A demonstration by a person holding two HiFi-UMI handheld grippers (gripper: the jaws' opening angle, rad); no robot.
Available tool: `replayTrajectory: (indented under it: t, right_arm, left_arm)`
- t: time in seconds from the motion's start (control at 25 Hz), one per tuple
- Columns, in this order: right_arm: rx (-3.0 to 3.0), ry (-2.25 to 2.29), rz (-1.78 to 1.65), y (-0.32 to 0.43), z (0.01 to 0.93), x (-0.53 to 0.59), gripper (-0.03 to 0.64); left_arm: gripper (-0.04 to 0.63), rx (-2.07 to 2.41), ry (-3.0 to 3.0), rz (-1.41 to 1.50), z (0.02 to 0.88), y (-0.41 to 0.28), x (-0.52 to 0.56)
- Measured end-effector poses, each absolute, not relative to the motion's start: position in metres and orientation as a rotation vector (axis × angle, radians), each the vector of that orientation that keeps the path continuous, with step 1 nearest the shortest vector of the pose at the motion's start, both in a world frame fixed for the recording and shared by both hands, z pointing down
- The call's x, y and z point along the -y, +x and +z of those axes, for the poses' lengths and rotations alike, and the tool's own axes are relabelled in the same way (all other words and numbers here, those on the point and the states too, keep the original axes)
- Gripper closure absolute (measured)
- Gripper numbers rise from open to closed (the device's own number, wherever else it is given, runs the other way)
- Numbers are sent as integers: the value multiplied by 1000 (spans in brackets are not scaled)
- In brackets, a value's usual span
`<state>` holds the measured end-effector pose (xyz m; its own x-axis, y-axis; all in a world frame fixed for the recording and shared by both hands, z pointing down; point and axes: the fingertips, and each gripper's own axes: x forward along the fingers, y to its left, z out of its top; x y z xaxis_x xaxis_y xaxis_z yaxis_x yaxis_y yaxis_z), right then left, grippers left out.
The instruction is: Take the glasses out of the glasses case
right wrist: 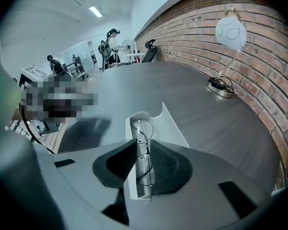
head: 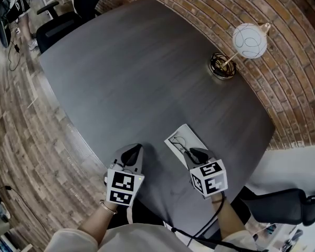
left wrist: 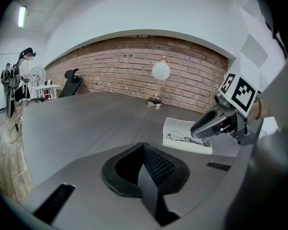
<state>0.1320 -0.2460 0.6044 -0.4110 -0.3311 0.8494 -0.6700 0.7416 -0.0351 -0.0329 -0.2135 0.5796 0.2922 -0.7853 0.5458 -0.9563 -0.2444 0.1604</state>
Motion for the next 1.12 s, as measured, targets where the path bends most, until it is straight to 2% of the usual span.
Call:
replayTrajectory:
  t: [1.12]
  right_arm:
    - [1898,383,507,126,630,249,522]
  left_arm:
    - [577,1526,2051,460,593,-44,221]
